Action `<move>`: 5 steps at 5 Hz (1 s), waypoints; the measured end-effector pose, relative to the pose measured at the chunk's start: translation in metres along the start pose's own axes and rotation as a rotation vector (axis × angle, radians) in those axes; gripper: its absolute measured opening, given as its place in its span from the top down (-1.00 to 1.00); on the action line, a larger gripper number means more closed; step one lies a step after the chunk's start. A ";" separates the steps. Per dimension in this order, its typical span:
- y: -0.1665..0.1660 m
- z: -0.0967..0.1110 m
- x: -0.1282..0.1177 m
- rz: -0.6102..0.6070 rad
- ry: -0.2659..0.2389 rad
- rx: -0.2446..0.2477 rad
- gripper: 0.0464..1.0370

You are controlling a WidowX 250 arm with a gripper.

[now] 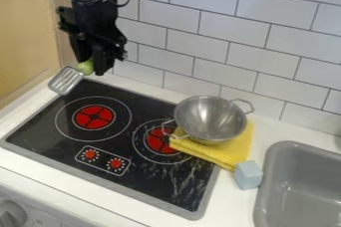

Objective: Mettre le spatule vert sur le feu cote gauche

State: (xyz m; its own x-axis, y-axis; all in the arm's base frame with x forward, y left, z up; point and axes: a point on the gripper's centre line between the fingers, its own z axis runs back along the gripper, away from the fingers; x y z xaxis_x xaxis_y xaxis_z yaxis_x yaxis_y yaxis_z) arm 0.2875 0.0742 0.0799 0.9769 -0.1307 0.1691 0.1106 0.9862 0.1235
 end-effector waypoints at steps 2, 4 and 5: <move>0.023 -0.030 0.007 0.097 0.054 0.000 0.32; 0.032 -0.057 0.010 0.128 0.112 0.011 0.32; 0.040 -0.071 0.007 0.154 0.128 0.012 0.32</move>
State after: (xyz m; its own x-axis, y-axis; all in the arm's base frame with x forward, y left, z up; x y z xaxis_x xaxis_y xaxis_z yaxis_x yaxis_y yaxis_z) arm 0.3117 0.1201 0.0170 0.9975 0.0366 0.0610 -0.0436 0.9921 0.1180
